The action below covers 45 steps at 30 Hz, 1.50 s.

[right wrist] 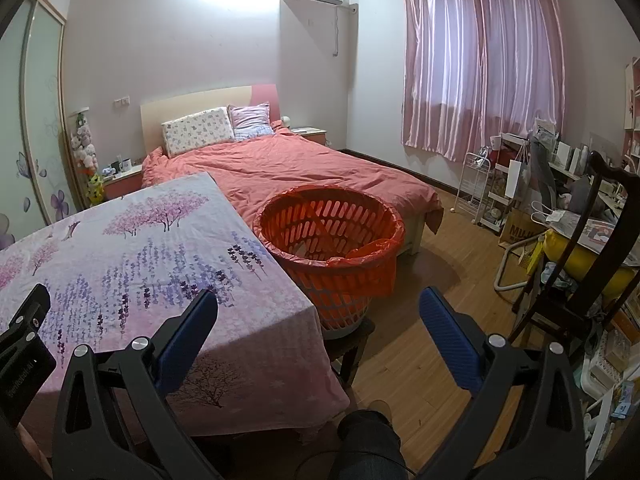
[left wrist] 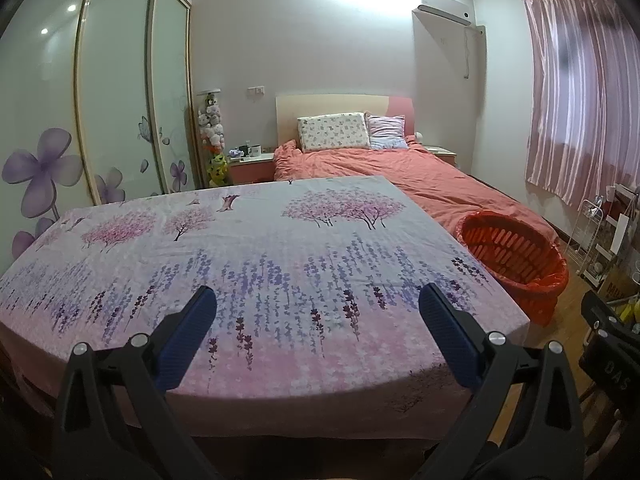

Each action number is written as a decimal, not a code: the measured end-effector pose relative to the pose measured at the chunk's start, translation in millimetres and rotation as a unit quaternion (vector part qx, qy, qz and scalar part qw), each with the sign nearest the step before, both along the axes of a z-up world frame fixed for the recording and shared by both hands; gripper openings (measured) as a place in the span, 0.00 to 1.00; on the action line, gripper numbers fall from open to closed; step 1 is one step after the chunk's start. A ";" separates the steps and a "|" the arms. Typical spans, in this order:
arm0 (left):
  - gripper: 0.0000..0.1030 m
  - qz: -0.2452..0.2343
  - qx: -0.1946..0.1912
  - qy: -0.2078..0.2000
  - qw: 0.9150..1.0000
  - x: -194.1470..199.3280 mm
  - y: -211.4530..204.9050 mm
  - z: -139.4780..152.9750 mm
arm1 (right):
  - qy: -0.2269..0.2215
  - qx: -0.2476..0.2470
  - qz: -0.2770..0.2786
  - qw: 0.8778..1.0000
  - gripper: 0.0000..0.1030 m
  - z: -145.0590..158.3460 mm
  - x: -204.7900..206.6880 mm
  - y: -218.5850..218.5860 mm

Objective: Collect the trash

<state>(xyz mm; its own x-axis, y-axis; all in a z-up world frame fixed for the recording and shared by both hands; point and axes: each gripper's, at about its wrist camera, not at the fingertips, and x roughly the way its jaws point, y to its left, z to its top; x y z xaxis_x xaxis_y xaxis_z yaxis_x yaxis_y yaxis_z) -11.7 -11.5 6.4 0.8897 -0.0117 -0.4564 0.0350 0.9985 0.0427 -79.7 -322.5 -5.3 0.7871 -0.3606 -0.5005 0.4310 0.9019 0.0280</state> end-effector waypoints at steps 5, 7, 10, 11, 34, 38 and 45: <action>0.96 0.000 -0.001 0.000 1.000 0.0 0.5 0.2 | 0.000 0.000 0.000 1.000 0.97 0.4 -0.3 0.5; 0.96 0.000 -0.001 0.001 1.000 0.4 0.6 0.5 | 0.000 0.000 0.000 1.000 0.97 0.5 -0.6 0.5; 0.96 0.000 -0.002 0.001 1.000 0.2 0.2 0.9 | 0.000 0.000 0.000 1.000 0.97 -0.1 -0.2 0.6; 0.96 0.000 -0.002 0.001 1.000 0.1 0.3 0.8 | 0.000 0.000 0.001 1.000 0.97 0.4 -0.5 0.7; 0.96 0.002 -0.005 0.005 1.000 1.8 2.7 0.6 | 0.000 0.000 0.000 1.000 0.97 0.3 -0.5 0.8; 0.96 0.002 -0.005 0.005 1.000 1.8 2.6 0.6 | 0.001 0.000 0.000 1.000 0.97 0.3 -0.5 0.8; 0.96 0.002 -0.005 0.005 1.000 1.9 2.9 0.6 | 0.001 0.000 0.000 1.000 0.97 0.0 -0.4 0.7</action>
